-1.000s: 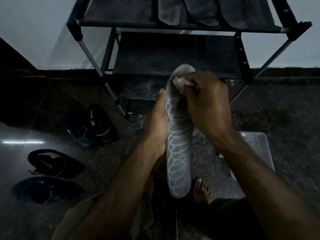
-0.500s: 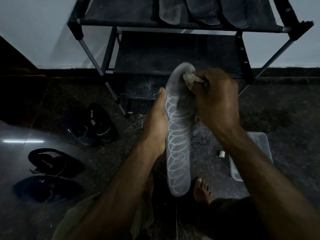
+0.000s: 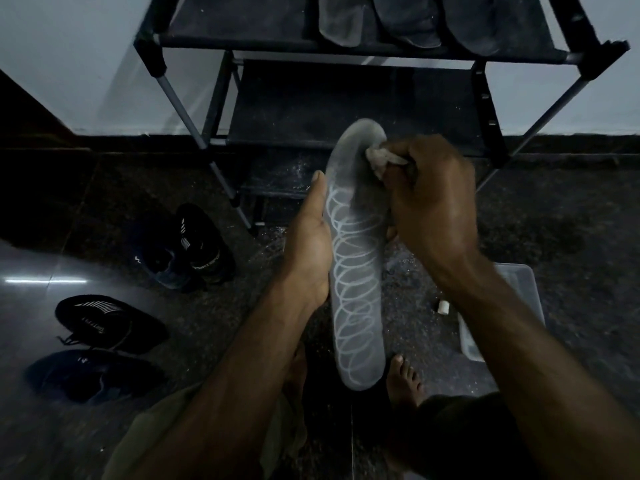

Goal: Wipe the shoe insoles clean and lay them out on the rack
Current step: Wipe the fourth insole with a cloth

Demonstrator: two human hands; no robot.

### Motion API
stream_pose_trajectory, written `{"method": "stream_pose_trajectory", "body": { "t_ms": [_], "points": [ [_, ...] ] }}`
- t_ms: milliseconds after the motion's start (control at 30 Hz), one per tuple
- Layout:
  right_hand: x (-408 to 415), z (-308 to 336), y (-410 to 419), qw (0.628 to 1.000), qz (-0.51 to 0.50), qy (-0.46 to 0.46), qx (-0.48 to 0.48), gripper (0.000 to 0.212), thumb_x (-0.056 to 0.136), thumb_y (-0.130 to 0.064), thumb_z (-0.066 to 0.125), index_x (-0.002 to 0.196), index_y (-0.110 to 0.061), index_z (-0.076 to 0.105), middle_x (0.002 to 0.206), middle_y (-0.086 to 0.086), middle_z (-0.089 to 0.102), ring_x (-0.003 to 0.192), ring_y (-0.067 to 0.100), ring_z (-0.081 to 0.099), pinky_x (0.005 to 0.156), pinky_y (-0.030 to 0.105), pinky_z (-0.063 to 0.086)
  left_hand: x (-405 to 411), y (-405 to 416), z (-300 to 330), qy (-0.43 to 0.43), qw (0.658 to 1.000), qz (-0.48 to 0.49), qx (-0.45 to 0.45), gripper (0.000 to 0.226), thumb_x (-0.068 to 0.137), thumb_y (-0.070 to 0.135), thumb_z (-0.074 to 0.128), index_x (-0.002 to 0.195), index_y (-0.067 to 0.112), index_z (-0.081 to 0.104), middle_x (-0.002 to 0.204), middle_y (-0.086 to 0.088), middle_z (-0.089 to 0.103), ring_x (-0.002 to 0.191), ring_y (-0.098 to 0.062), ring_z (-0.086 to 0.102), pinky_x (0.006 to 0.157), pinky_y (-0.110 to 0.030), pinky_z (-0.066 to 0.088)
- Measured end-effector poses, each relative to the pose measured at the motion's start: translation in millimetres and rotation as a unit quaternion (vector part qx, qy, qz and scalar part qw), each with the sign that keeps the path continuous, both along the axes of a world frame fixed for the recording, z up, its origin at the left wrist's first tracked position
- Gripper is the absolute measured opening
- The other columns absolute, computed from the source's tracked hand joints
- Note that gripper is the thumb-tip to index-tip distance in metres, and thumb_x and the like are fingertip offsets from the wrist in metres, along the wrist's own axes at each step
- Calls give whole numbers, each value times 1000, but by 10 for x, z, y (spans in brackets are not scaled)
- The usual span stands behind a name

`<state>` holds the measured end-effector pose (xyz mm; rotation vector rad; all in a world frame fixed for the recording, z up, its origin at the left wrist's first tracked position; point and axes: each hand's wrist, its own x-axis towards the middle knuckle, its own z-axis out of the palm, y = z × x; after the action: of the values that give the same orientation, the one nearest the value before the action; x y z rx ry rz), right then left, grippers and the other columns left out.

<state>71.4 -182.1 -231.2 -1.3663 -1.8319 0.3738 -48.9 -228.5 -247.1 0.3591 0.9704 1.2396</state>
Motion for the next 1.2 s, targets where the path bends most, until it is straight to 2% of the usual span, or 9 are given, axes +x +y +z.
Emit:
{"method": "stream_pose_trajectory", "body": {
  "t_ms": [167,300,433,600,700,833,1000,1100,1200],
  "points": [
    [-132,17,-103,1000,22,-8,5,12,93,-12,63,101,-8,71,98,6,69,84,13,63,72,23,51,-14,-1,14,-5,1000,8,2,55,102,50,30,114,10,66,115,-16,66,112,-31,60,105,-45,42],
    [-233,39,-199,998,61,-8,25,11,92,-8,63,100,-5,70,97,7,69,82,14,64,72,27,54,-10,-1,35,-47,999,14,10,58,103,48,26,135,8,52,134,-18,58,127,-30,54,112,-42,38],
    [-63,-5,-47,1000,14,2,7,13,93,-16,64,101,-8,70,97,6,68,83,15,63,70,31,53,-7,-8,40,-8,1000,-3,3,58,102,50,29,122,6,61,116,-17,64,111,-32,58,104,-45,43],
    [-62,5,-71,1000,10,-4,-3,12,94,-15,62,101,-9,70,98,5,68,84,14,62,71,25,50,-4,0,24,-4,1000,5,-3,58,101,51,31,127,7,59,130,-21,59,127,-37,52,112,-50,37],
    [-229,42,-209,999,49,0,3,11,93,-10,63,100,-7,70,97,6,68,83,14,64,72,23,52,-20,17,23,-6,1000,16,7,62,99,50,36,142,6,45,142,-19,50,134,-32,46,116,-46,31],
    [-210,46,-197,998,55,-4,12,12,93,-11,63,102,-7,70,97,7,68,83,14,64,72,25,53,-44,16,2,-22,1000,18,11,55,101,47,31,131,9,55,137,-19,55,131,-32,50,114,-47,35],
    [-76,-7,-78,1000,9,0,-2,12,93,-16,64,101,-8,70,99,6,68,84,15,62,72,31,53,-40,11,-33,-12,1000,7,0,61,99,53,34,127,7,61,131,-23,59,127,-39,52,112,-55,36],
    [-185,20,-182,999,32,7,-16,12,94,-12,62,101,-8,70,99,6,68,85,15,64,73,31,55,-43,9,-4,-21,1000,19,-4,59,101,51,31,132,7,57,132,-20,59,127,-35,53,111,-49,38],
    [-283,55,-275,997,71,7,-15,12,93,-11,63,101,-7,71,97,6,68,83,13,65,73,26,55,-65,0,10,-53,998,32,-4,58,100,50,35,130,4,56,127,-19,63,119,-30,61,102,-41,46]
  ]
}}
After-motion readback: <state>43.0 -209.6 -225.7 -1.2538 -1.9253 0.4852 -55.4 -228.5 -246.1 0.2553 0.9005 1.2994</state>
